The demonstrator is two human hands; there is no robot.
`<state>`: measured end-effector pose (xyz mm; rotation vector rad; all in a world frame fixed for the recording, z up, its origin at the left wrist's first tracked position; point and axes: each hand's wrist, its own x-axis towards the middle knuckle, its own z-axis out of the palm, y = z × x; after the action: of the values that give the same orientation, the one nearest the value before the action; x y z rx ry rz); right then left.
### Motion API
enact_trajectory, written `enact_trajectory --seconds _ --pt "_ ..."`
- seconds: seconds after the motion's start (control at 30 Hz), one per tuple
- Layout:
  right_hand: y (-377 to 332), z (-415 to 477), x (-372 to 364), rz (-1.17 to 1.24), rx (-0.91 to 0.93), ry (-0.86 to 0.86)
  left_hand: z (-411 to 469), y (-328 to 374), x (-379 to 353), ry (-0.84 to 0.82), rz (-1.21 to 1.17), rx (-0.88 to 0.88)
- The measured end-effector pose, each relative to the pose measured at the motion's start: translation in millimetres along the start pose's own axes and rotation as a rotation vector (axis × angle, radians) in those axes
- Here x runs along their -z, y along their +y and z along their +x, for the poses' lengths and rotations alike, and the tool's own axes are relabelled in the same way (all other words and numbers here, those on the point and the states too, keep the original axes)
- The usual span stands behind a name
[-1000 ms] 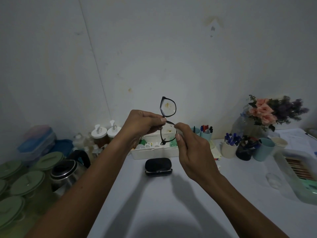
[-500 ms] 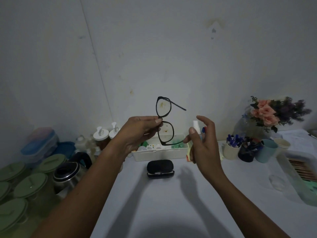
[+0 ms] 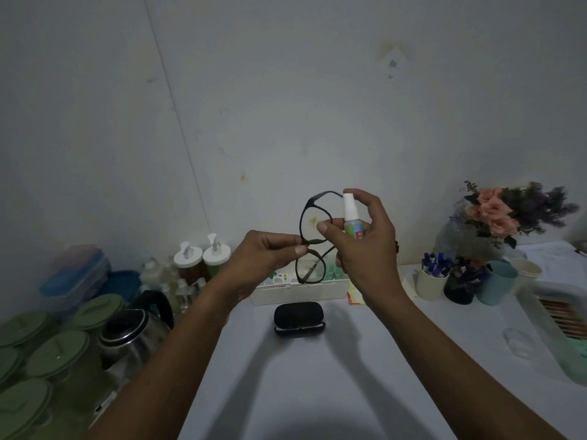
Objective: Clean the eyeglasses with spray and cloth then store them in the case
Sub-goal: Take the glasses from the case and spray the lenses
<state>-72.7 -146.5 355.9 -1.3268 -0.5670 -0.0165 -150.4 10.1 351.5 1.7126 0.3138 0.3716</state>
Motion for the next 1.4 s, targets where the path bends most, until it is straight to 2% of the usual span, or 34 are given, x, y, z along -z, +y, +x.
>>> enact_trajectory --seconds 0.13,0.2,0.27,0.37,0.47,0.57,0.7,0.77,0.83,0.93,1.03,1.2,1.4 --pt "4.7 -1.0 1.9 -0.092 0.12 -0.038 0.9 -2.8 1.4 0.039 0.116 -0.024" --pt "5.9 -3.4 3.4 -0.147 0.215 -0.065 0.4 -2.7 -0.6 0.082 -0.007 0.109" --pt "6.2 -6.8 5.1 -0.207 0.31 -0.099 -1.2 -2.2 -5.0 0.101 -0.22 0.315" --pt "9.2 -10.0 8.9 -0.29 0.417 -0.188 -4.7 -2.8 -7.8 0.025 -0.377 0.545" --pt "17.1 -9.8 13.3 -0.36 0.518 -0.266 -3.3 -1.5 -5.9 -0.007 -0.577 0.59" --pt "25.1 -10.5 17.1 -0.363 0.541 -0.316 1.0 -3.4 -2.1 -0.032 -0.581 0.606" --pt "30.8 -9.4 25.7 -0.36 0.366 -0.343 6.9 -4.3 0.1 0.045 -0.469 0.51" --pt "32.0 -8.5 29.2 -0.293 0.173 -0.332 10.4 -6.0 2.1 0.144 -0.423 0.348" --pt "34.2 -9.5 31.2 -0.253 0.073 -0.319 12.1 -9.8 3.6 0.247 -0.339 0.178" --pt "36.2 -13.1 29.6 -0.329 0.152 -0.36 11.0 -12.3 1.1 0.305 -0.232 -0.007" --pt "37.3 -13.6 25.3 -0.434 0.223 -0.375 10.7 -11.5 -2.9 0.306 -0.184 -0.088" --pt "36.7 -12.9 24.6 -0.598 0.391 -0.38 10.4 -11.2 -4.7 0.223 -0.17 -0.138" --pt "38.4 -14.2 24.5 -0.672 0.406 -0.357 11.7 -7.6 -4.0 0.204 -0.162 -0.143"
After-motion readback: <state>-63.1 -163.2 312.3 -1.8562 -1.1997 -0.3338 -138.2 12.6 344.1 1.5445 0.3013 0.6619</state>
